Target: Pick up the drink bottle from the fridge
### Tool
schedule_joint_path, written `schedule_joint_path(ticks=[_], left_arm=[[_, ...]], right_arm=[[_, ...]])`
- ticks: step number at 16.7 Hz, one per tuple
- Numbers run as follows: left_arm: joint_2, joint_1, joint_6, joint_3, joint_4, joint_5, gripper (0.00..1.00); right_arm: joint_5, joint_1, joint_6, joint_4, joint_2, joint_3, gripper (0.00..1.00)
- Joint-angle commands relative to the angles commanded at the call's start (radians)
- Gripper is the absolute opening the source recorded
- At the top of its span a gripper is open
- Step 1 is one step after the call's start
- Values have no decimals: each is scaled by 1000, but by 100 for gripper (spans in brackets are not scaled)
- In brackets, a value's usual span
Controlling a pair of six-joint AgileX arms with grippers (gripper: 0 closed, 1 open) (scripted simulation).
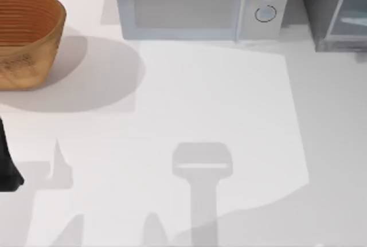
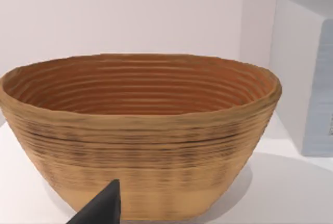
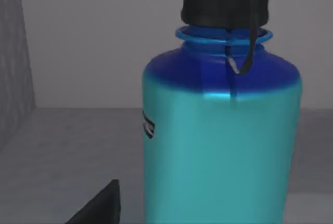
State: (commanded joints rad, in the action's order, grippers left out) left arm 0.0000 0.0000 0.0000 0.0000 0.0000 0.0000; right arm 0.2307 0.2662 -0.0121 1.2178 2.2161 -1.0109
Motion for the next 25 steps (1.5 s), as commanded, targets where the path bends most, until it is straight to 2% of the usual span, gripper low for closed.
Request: schedule_joint_path(ticks=[9, 16, 21, 25], left_arm=[[0, 0, 0, 0, 0, 0, 100], [0, 0, 0, 0, 0, 0, 100], [0, 0, 0, 0, 0, 0, 100], [0, 0, 0, 0, 0, 0, 100]], right_arm=[[-25, -24, 0, -48, 31, -69, 100], [-51, -49, 2, -179, 157, -332, 100], [-55, -53, 2, -200, 171, -361, 100], [-55, -53, 2, -200, 171, -361, 70]])
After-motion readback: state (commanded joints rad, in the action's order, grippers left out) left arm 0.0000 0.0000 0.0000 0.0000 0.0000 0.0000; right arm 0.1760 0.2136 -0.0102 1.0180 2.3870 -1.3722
